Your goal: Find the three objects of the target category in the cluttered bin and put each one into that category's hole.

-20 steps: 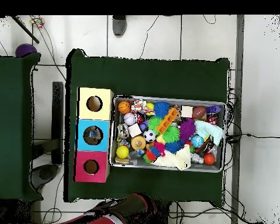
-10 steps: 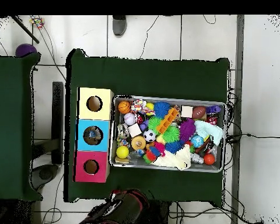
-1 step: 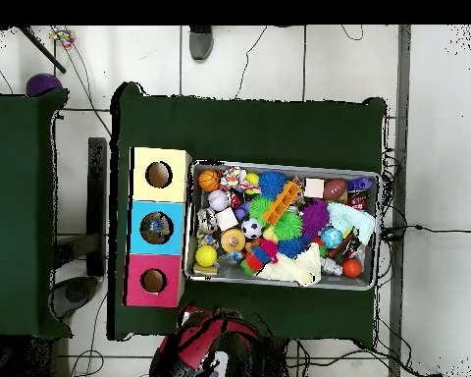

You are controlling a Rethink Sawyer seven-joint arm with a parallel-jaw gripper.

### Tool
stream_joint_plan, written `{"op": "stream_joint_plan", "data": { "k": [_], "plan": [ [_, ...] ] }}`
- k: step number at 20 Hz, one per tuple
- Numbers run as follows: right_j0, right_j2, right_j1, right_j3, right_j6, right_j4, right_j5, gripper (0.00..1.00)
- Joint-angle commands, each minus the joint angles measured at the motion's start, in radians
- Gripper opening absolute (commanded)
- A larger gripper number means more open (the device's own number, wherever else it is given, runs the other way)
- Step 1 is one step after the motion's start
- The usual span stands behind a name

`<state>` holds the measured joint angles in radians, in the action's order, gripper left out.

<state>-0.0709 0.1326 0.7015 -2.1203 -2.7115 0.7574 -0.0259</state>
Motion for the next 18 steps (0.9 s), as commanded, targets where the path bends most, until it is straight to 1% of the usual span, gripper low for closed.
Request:
{"op": "stream_joint_plan", "data": {
  "k": [1, 5, 10, 13, 18],
  "plan": [
    [0.016, -0.113, 0.051, 0.030, 0.080, 0.059, 0.042, 1.00],
    [0.035, -0.117, 0.045, 0.044, 0.085, 0.083, 0.034, 1.00],
    [0.048, -0.113, -0.017, 0.100, 0.082, 0.122, 0.012, 1.00],
    [0.101, -0.166, -0.015, 0.117, 0.113, 0.137, 0.055, 1.00],
    [0.246, -0.295, 0.019, 0.106, 0.183, 0.137, 0.146, 1.00]
  ]
}}
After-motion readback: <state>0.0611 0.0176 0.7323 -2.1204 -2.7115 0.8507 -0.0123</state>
